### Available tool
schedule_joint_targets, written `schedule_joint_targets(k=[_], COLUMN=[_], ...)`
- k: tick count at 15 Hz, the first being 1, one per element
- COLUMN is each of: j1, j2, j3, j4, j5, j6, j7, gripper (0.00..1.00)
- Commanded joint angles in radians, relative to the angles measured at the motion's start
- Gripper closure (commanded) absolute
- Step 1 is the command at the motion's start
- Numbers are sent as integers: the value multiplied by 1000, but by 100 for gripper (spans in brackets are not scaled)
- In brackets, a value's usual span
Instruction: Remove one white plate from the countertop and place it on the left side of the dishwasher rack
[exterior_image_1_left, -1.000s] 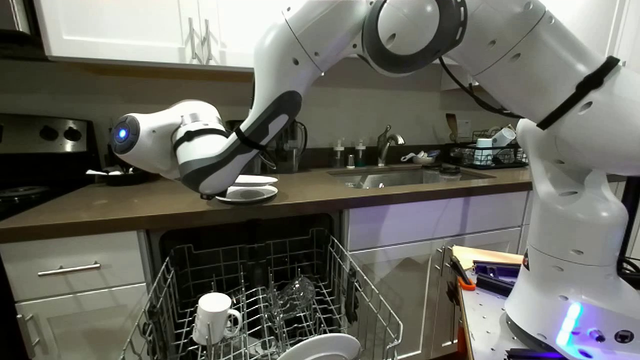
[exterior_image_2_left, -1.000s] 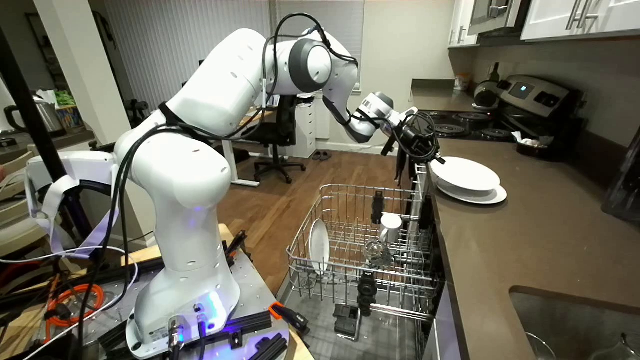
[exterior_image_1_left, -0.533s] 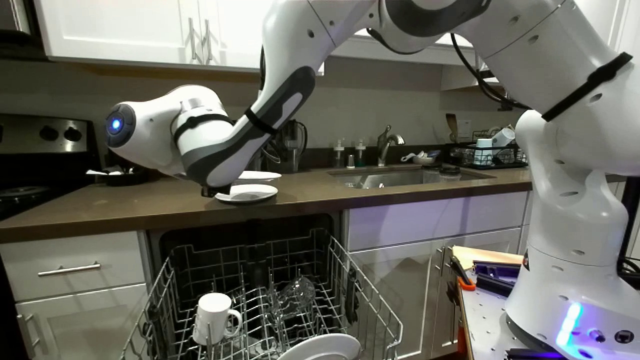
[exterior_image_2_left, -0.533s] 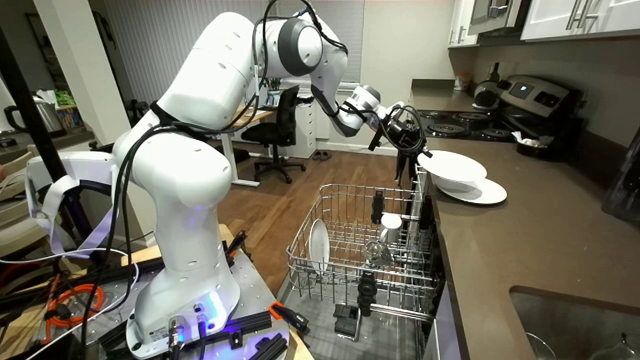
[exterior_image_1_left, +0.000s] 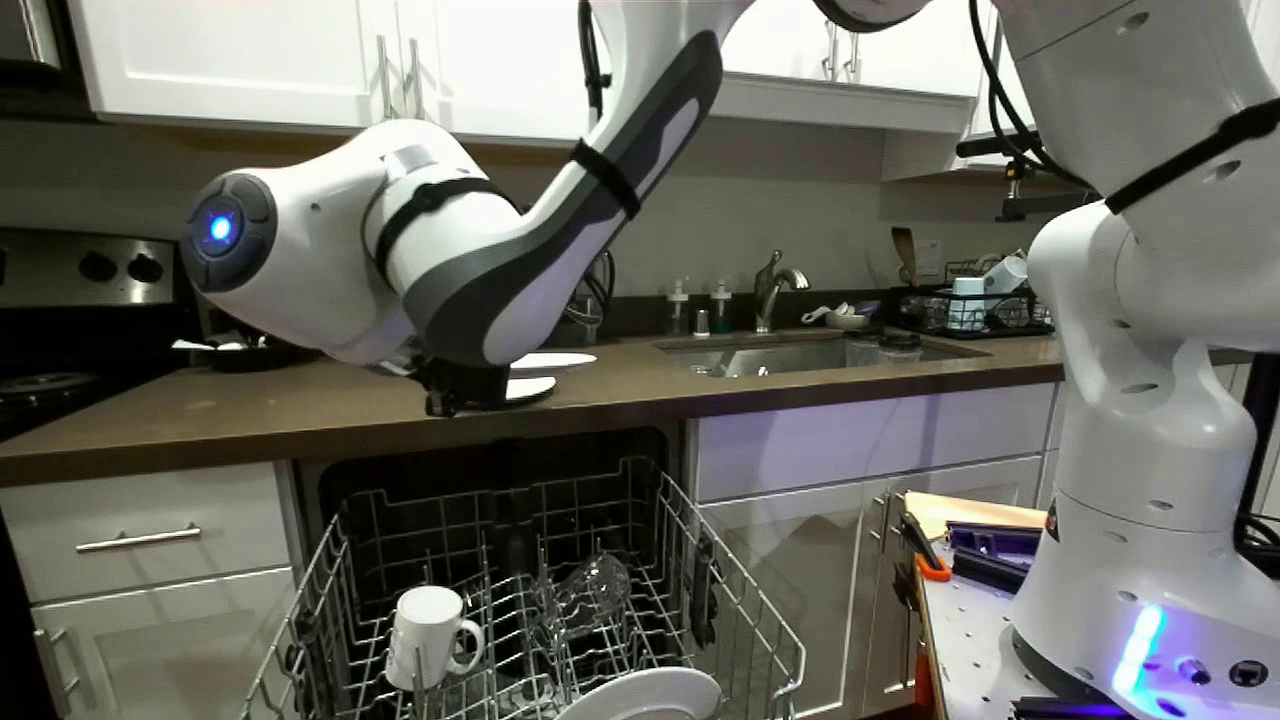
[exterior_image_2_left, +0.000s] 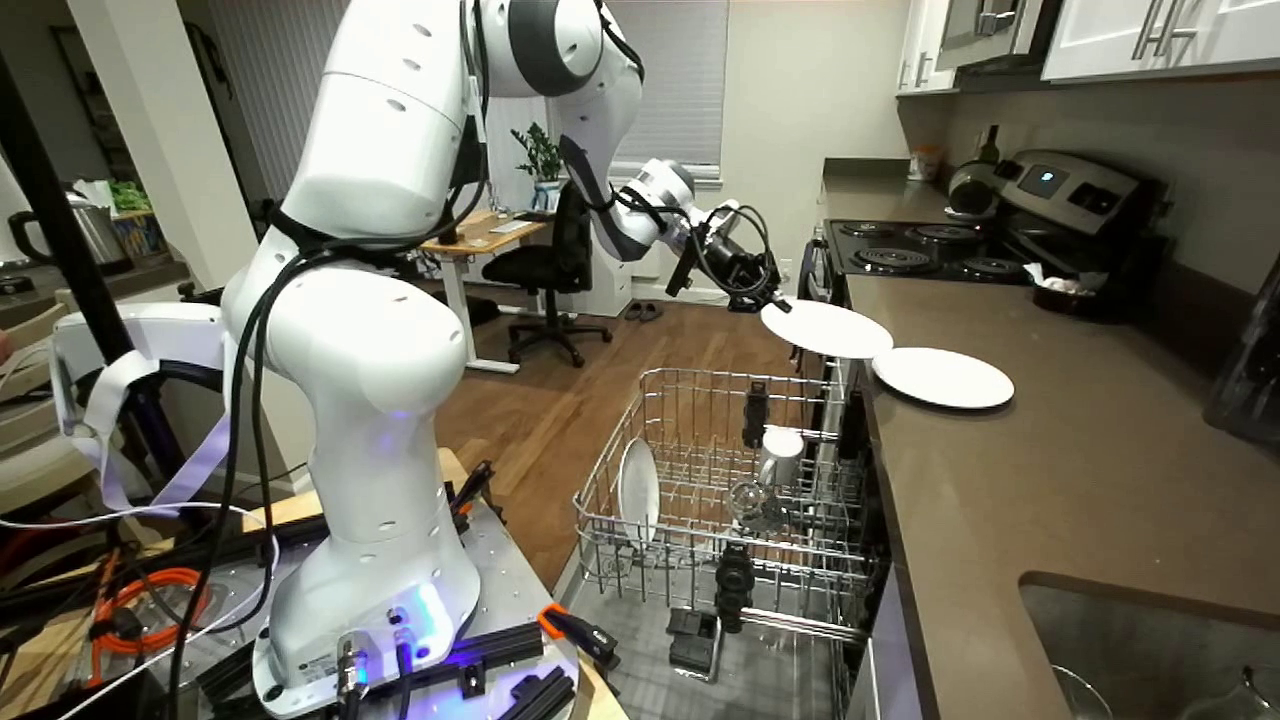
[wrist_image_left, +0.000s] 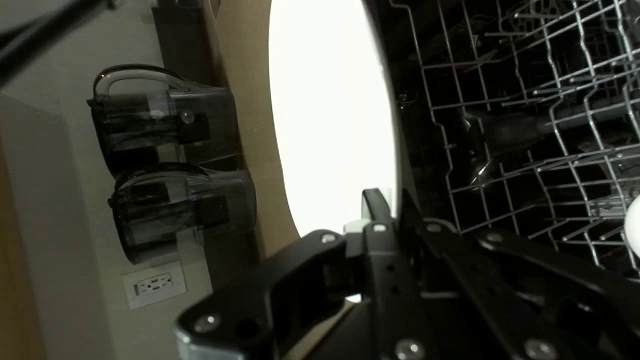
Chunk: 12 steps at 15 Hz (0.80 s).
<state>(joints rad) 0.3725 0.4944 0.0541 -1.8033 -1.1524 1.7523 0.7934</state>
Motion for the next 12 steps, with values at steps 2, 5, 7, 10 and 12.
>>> schedule_joint_targets(k=[2, 5, 7, 10, 12], j1=[7, -10, -19, -33, -48], j2=[-190, -302, -378, -497, -565], j3=[99, 170, 203, 223, 214], j4=[-238, -351, -403, -466, -498], j5=[-15, 38, 86, 183, 256], j6=[-56, -3, 41, 146, 257], j7=[68, 47, 26, -15, -57], gripper=[94, 94, 94, 94, 94])
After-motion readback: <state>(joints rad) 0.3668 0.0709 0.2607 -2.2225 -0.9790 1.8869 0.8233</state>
